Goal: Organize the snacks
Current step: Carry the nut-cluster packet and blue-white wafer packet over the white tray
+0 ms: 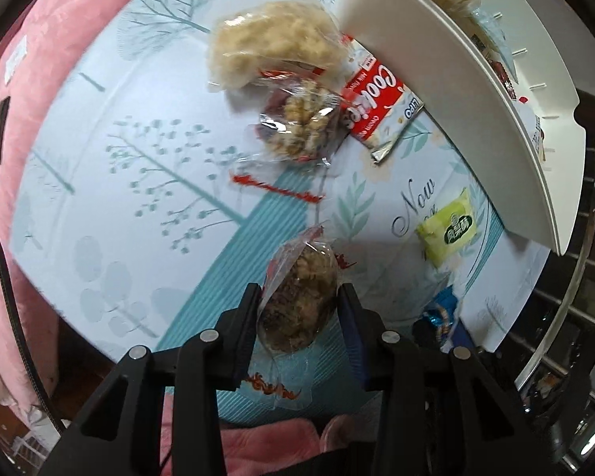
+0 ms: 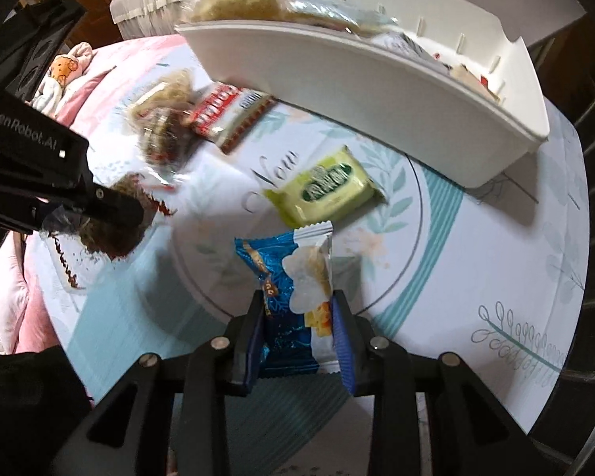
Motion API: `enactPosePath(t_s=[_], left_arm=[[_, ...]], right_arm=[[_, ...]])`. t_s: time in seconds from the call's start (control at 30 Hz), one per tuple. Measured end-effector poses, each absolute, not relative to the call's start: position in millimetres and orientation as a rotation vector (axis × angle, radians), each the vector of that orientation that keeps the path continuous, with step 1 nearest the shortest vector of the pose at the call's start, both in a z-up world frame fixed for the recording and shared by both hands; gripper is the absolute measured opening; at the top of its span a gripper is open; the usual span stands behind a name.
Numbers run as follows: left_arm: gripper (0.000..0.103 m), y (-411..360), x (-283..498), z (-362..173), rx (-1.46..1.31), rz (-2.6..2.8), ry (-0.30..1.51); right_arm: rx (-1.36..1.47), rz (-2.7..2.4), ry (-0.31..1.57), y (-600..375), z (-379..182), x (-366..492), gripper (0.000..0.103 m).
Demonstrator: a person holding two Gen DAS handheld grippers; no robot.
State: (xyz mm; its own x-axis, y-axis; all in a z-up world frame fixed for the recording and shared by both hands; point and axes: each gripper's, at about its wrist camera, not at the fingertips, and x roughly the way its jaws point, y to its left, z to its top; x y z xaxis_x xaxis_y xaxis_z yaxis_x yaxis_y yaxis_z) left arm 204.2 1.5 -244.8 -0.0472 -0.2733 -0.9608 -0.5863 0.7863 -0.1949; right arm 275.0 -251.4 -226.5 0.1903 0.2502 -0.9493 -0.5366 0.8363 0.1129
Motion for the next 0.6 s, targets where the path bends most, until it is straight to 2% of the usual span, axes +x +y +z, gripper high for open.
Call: enactPosePath(t_s=[0.27,0.6], left_arm=[[0.038,24.8,203.7,-193.6,-0.641,0.272,1.603],[0.038,24.2,250.5,-127.2,-0.534,0.13,1.48]], right_arm=[[-0.241,0.581,1.165,-249.2,-179.9,259.7,0.031],[-0.184,0.502,1.025,-267.0,-123.6,301.5,0.031]])
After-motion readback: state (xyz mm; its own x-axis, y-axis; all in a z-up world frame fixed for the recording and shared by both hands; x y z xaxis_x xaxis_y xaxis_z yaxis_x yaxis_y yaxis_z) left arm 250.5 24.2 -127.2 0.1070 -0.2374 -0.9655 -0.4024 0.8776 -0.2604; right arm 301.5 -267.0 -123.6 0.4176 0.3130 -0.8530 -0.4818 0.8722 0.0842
